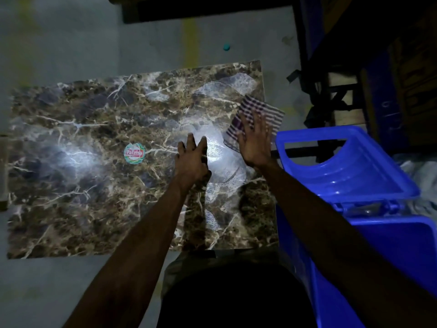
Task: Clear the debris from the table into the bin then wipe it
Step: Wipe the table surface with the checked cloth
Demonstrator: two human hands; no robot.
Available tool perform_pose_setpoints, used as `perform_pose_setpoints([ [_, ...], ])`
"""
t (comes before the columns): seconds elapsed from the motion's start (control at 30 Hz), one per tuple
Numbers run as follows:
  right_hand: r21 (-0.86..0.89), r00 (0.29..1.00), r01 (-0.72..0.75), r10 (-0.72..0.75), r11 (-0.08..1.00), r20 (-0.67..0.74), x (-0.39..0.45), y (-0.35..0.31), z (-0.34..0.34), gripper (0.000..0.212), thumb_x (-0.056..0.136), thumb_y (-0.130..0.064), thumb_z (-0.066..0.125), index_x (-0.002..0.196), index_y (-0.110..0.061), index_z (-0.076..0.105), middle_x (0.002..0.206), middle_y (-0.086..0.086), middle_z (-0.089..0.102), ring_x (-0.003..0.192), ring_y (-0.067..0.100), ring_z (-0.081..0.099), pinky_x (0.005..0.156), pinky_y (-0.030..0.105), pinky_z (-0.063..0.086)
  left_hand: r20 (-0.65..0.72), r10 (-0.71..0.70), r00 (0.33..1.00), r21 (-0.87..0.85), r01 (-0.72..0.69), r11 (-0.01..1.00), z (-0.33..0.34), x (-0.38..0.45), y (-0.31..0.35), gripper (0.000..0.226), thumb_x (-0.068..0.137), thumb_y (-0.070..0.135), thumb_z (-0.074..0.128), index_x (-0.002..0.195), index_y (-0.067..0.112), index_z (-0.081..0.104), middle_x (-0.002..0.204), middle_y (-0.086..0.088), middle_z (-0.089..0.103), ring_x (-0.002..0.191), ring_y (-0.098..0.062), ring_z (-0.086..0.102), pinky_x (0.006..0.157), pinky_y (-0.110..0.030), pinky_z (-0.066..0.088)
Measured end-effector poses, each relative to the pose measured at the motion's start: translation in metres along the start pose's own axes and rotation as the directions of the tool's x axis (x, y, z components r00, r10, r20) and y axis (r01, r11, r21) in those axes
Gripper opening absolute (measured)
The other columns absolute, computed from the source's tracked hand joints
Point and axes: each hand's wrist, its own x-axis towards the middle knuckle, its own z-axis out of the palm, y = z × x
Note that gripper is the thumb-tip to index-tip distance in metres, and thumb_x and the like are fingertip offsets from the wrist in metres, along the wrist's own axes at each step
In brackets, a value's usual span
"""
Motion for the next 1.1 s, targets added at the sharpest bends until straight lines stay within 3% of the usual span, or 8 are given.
perform_pose_setpoints([
  [0.17, -0.017, 0.97, 0.206, -0.202, 0.978, 0.135, -0.027, 0.014, -0.003, 0.063, 0.103, -0.05, 0.029, 0.164, -0.037, 0.018, 0.174, 0.003, 0.007, 0.16, 0.027, 0.002, 0.127, 0.049, 0.004, -0.073, 0.037, 0.997, 0.072, -0.032, 0.997, -0.01, 0.001, -0.006, 0.095, 0.072, 0.03, 0.083, 0.152, 0.03, 0.032, 0.161, -0.012, 0.022, 0.139, -0.045, 0.029, 0.103, -0.064, 0.042],
  [0.33, 0.008, 0.997, 0.034, -0.034, 0.999, 0.075, 0.002, 0.027, -0.016, 0.061, 0.106, -0.044, 0.035, 0.164, -0.037, 0.017, 0.173, 0.009, 0.009, 0.158, 0.037, 0.007, 0.123, 0.057, 0.016, -0.04, 0.031, 0.999, 0.068, -0.029, 0.997, -0.019, 0.022, -0.022, 0.125, 0.068, 0.047, 0.09, 0.163, 0.03, 0.011, 0.171, -0.016, -0.001, 0.155, -0.045, 0.003, 0.119, -0.065, 0.021],
  [0.47, -0.011, 0.998, -0.032, 0.033, 0.999, 0.05, 0.053, -0.005, -0.012, 0.061, 0.107, -0.045, 0.032, 0.164, -0.035, 0.016, 0.173, 0.009, 0.003, 0.159, 0.037, 0.0, 0.126, 0.056, 0.006, -0.001, 0.011, 1.0, 0.015, -0.01, 1.0, -0.03, 0.033, -0.029, 0.145, 0.054, 0.055, 0.096, 0.164, 0.033, 0.003, 0.171, -0.015, -0.008, 0.154, -0.051, -0.005, 0.117, -0.07, 0.017],
  [0.63, 0.003, 0.963, 0.221, -0.219, 0.975, 0.156, 0.032, -0.047, 0.015, 0.06, 0.106, -0.046, 0.028, 0.164, -0.035, 0.017, 0.174, 0.007, 0.005, 0.159, 0.035, -0.001, 0.125, 0.056, 0.001, -0.001, 0.017, 1.0, 0.034, -0.017, 0.999, -0.035, 0.036, -0.034, 0.149, 0.048, 0.059, 0.097, 0.162, 0.04, 0.002, 0.171, -0.012, -0.008, 0.153, -0.052, -0.001, 0.115, -0.07, 0.022],
  [0.77, 0.0, 0.917, 0.342, -0.334, 0.94, 0.218, 0.001, -0.03, 0.018, 0.06, 0.103, -0.045, 0.036, 0.161, -0.042, 0.024, 0.173, -0.002, 0.01, 0.16, 0.026, 0.004, 0.126, 0.052, 0.008, -0.035, 0.088, 0.995, 0.038, -0.087, 0.996, -0.049, 0.04, -0.054, 0.127, 0.055, 0.045, 0.096, 0.159, 0.037, 0.024, 0.17, -0.008, 0.012, 0.149, -0.045, 0.02, 0.105, -0.064, 0.043],
  [0.9, -0.068, 0.951, 0.276, -0.262, 0.959, 0.166, 0.018, -0.009, 0.0, 0.057, 0.107, -0.048, 0.034, 0.162, -0.041, 0.022, 0.172, 0.003, 0.015, 0.158, 0.031, 0.012, 0.123, 0.055, 0.018, -0.06, 0.131, 0.99, 0.043, -0.129, 0.991, -0.059, 0.045, -0.089, 0.118, 0.058, 0.046, 0.094, 0.157, 0.037, 0.03, 0.168, -0.002, 0.019, 0.148, -0.037, 0.024, 0.105, -0.066, 0.04],
  [1.0, -0.081, 0.993, 0.1, -0.093, 0.992, 0.078, 0.057, -0.03, 0.005, 0.058, 0.106, -0.05, 0.034, 0.162, -0.039, 0.024, 0.171, 0.008, 0.017, 0.157, 0.037, 0.013, 0.122, 0.057, 0.018, -0.103, -0.001, 0.995, -0.039, -0.004, 0.999, -0.049, 0.039, -0.1, 0.125, 0.062, 0.058, 0.091, 0.162, 0.038, 0.018, 0.172, -0.007, 0.004, 0.153, -0.047, 0.007, 0.114, -0.071, 0.025],
  [1.1, -0.078, 0.997, 0.067, -0.063, 0.995, 0.05, 0.082, -0.076, 0.021, 0.057, 0.107, -0.045, 0.037, 0.162, -0.034, 0.028, 0.171, 0.014, 0.018, 0.157, 0.041, 0.011, 0.124, 0.057, 0.013, -0.095, -0.09, 0.991, -0.085, 0.082, 0.993, -0.041, 0.033, -0.099, 0.127, 0.065, 0.064, 0.086, 0.163, 0.037, 0.009, 0.172, -0.012, -0.007, 0.153, -0.051, 0.0, 0.115, -0.071, 0.02],
])
